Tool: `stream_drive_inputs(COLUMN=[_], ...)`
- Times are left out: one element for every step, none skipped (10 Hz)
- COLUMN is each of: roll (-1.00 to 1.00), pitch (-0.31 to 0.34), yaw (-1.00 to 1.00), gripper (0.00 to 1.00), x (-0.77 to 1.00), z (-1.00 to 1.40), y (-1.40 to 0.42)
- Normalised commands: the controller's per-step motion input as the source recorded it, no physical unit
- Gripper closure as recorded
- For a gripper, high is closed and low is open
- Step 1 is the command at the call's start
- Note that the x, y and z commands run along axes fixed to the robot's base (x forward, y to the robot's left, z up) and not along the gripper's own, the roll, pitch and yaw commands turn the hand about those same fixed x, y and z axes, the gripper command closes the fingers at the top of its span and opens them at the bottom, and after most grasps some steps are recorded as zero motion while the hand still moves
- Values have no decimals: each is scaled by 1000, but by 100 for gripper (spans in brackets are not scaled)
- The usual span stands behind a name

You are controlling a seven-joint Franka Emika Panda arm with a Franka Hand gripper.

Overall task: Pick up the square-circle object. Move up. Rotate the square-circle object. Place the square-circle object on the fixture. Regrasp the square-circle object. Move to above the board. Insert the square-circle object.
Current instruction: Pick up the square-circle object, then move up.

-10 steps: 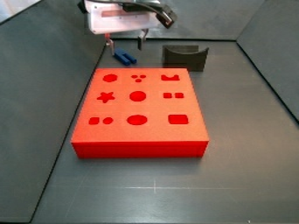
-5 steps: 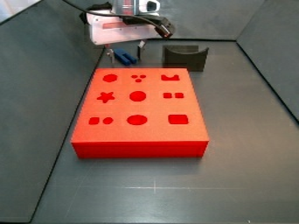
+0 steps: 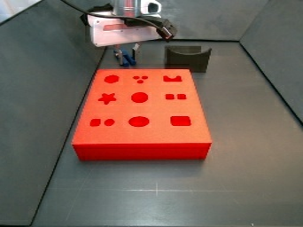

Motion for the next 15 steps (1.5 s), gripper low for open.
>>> stream_drive_inputs(roll=[0, 0, 0, 0, 0, 0, 0, 0, 0, 0, -6, -3, 11, 27, 50], pitch=[0, 0, 0, 0, 0, 0, 0, 0, 0, 0, 10, 29, 59, 69, 69], yaw=[0, 0, 0, 0, 0, 0, 0, 0, 0, 0, -38, -36, -31, -28, -24], gripper=[100, 100, 100, 100, 100, 100, 100, 100, 100, 100, 100, 100, 100, 100, 100], x=[0, 0, 0, 0, 0, 0, 0, 0, 0, 0, 1, -19, -10, -4, -9], z=[0, 0, 0, 0, 0, 0, 0, 0, 0, 833, 813, 752, 590, 447, 244], y=[0, 0, 0, 0, 0, 0, 0, 0, 0, 0, -59, -51, -20, -4, 5])
